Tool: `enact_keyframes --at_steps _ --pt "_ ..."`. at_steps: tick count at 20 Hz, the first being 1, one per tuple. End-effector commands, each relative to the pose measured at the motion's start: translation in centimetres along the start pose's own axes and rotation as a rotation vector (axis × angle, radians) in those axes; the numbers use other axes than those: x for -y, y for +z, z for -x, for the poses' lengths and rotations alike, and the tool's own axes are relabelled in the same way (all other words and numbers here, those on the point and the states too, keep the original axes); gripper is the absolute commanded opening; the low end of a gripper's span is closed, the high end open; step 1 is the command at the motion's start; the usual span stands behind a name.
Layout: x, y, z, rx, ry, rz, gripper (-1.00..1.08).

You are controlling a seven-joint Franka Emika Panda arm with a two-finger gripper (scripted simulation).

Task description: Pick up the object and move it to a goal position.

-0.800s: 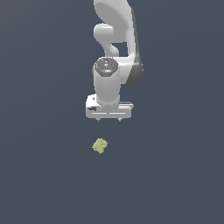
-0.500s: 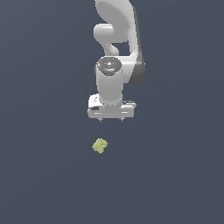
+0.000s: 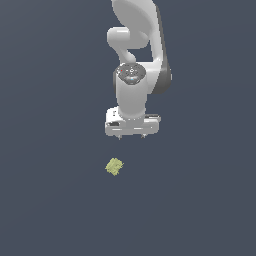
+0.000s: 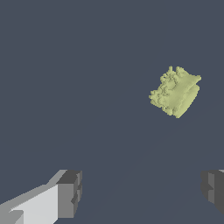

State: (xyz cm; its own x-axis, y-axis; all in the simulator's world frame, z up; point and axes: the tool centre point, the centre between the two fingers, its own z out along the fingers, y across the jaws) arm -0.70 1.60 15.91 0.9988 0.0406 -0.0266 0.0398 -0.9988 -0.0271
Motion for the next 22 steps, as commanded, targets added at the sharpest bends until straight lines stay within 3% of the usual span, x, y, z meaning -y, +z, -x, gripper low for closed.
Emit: enact_keyframes --at_steps 1,8,22 --pt "-0.2 0.2 -0.3 -0.001 0.019 0.0 1.0" --pt "-1.8 1.3 -2.0 -0.006 0.135 -0.001 1.0" --pt "-6.9 5.4 -6.8 -0.027 0.492 0.012 1.0"
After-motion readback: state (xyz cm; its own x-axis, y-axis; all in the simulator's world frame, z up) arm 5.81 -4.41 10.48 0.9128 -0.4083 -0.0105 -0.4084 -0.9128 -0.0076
